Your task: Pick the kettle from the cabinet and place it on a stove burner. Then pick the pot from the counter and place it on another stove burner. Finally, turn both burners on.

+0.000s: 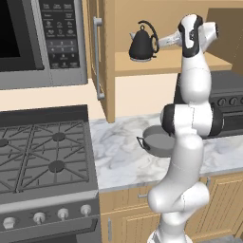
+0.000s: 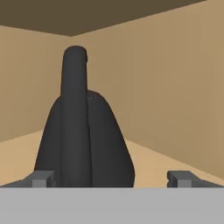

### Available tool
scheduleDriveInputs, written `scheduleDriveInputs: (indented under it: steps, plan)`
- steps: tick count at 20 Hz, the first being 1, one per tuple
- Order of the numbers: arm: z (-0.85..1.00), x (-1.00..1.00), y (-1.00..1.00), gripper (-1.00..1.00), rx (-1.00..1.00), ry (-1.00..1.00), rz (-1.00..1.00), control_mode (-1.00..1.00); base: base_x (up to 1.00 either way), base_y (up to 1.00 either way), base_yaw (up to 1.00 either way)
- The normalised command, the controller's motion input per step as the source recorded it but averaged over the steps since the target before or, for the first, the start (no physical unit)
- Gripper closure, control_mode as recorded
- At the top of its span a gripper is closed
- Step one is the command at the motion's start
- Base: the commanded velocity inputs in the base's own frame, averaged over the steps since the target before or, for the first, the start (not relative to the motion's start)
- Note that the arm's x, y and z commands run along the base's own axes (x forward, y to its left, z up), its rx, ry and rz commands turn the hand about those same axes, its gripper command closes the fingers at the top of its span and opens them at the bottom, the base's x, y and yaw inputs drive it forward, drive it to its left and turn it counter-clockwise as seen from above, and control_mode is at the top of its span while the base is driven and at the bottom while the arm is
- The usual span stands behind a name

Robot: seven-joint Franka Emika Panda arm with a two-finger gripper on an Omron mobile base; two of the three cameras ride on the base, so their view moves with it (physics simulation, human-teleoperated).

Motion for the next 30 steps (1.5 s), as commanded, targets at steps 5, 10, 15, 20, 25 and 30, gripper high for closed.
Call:
scheduleDriveInputs:
  steps: [5,10,15,20,25,30]
  plan:
    - [0.07,0.0,0.08,-1.0,-0.01,0.04,0.01,-1.0,0.0,0.0,0.0]
    - [0.07,0.0,0.19,-1.0,-0.02,0.07,0.0,-1.0,0.0,0.0,0.0]
    - [0.07,0.0,0.24,-1.0,-0.04,0.05,0.0,-1.0,0.0,0.0,0.0]
    - [0.01,0.02,0.24,-1.0,-0.06,0.05,0.0,-1.0,0.0,0.0,0.0]
    - [0.0,0.06,0.16,1.0,-0.03,0.03,0.0,-1.0,0.0,0.0,0.0]
    - [0.0,0.04,0.04,1.0,0.0,0.01,0.01,-1.0,0.0,0.0,0.0]
